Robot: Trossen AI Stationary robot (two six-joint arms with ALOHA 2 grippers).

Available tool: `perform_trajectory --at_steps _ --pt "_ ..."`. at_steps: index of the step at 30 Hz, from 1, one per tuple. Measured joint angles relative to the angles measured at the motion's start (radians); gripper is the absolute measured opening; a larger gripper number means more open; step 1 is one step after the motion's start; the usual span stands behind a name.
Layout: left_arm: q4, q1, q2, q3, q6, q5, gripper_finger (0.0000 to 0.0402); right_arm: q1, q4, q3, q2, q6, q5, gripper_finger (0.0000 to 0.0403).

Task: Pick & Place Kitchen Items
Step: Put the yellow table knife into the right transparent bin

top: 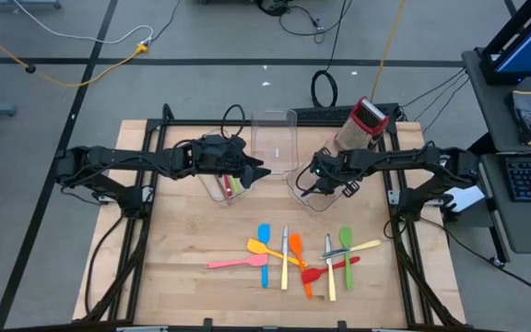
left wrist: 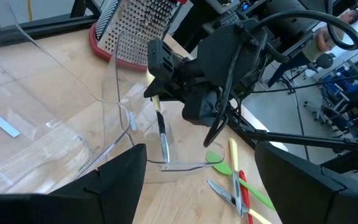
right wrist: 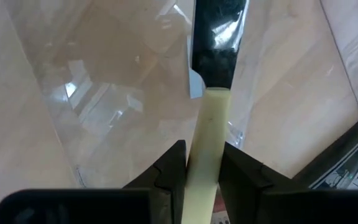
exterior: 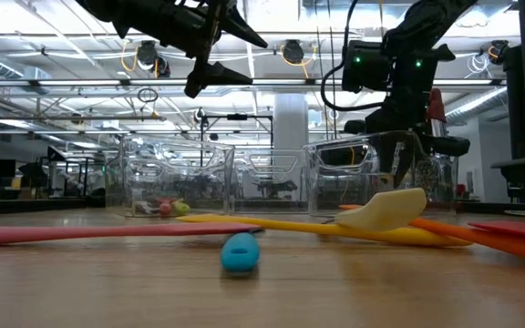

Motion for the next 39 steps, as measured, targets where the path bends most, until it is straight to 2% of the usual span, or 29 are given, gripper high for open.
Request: perform_trajectory --at_steps 5,28,39 --pt "0.000 0.000 0.000 0.000 0.000 0.000 0.0306 0.000 0.000 0.000 0.000 0.014 -0.047 0.0075" --pt "0.000 -0.003 0.000 0.000 0.000 0.018 0.0306 0.000 0.002 0.000 0.000 0.050 -0.046 0.0078" --pt "0.000 -0.002 0.000 0.000 0.000 0.018 0.0306 0.000 0.016 0.000 0.000 0.050 -0.042 0.0163"
